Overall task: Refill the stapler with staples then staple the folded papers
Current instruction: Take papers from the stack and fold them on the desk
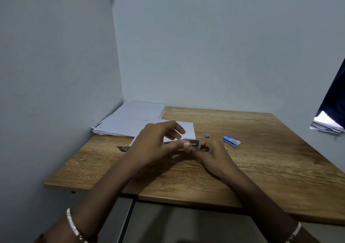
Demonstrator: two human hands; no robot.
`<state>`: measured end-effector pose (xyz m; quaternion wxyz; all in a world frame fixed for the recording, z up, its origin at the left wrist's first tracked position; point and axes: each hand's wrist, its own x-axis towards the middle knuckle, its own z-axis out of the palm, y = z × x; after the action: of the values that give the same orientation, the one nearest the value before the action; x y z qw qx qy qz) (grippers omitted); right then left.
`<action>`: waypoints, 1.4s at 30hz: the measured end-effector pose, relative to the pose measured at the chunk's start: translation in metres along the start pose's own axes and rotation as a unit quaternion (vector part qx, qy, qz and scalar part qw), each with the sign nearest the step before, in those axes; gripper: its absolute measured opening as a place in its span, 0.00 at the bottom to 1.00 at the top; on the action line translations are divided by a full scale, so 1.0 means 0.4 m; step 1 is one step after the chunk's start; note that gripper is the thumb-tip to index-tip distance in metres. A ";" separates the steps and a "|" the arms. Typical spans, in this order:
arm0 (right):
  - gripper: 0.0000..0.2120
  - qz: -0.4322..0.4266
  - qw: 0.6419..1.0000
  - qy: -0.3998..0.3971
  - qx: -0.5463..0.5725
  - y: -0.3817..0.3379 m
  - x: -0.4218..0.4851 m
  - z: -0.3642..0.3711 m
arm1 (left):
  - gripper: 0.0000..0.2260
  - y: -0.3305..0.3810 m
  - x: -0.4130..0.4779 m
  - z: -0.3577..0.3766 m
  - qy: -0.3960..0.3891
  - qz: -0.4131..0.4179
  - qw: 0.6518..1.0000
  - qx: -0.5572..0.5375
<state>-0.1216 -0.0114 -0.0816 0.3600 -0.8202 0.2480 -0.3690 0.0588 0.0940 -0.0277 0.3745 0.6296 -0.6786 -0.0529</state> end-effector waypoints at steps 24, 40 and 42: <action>0.11 0.125 0.990 0.026 -0.057 0.032 -0.020 -0.031 | 0.23 -0.181 -0.153 0.000 0.106 -0.158 0.981 -0.044; 0.10 0.102 0.980 0.094 -0.141 0.052 0.004 -0.011 | 0.29 -0.196 -0.114 0.042 0.132 -0.151 0.978 0.065; 0.10 0.104 0.979 0.090 -0.151 0.053 0.007 -0.011 | 0.30 -0.182 -0.119 0.048 0.137 -0.128 0.974 0.125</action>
<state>-0.1265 -0.0281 -0.0948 0.2442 -0.7985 0.4163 -0.3599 0.1036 0.1142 -0.1022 0.3720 0.7542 -0.5364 0.0716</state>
